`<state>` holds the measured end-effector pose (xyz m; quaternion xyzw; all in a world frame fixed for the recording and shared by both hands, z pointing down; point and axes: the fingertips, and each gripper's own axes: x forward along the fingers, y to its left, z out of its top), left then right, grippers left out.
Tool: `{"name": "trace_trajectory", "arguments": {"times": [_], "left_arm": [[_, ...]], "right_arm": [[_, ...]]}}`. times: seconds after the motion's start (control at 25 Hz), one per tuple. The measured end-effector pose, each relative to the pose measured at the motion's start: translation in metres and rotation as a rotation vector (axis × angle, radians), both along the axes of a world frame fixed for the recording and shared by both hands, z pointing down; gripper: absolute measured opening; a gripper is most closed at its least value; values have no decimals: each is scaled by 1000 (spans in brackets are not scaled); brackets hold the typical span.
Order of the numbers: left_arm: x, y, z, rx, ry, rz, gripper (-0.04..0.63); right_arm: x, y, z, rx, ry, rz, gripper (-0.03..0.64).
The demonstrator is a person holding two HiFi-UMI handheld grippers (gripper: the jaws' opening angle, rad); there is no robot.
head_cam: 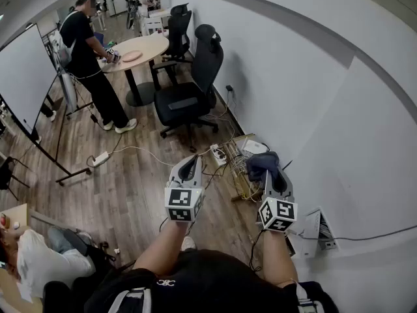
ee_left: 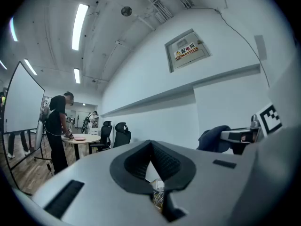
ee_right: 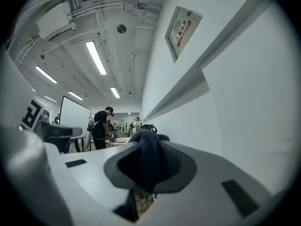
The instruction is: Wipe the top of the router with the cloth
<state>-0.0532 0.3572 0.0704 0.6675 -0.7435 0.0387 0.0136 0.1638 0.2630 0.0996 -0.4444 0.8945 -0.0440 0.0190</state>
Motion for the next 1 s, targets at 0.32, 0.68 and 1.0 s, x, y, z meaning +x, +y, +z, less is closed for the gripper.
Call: {"name": "trace_trajectory", "arguments": {"times": [0.32, 0.68, 1.0], "left_arm": [[-8, -6, -1, 4, 34, 12, -2], [-23, -17, -5, 9, 36, 45, -2], [-58, -34, -1, -3, 37, 87, -2]], "right_arm": [[-16, -3, -5, -8, -17, -25, 41], [-37, -7, -8, -8, -7, -5, 41], [-70, -15, -7, -11, 17, 37, 41]]}}
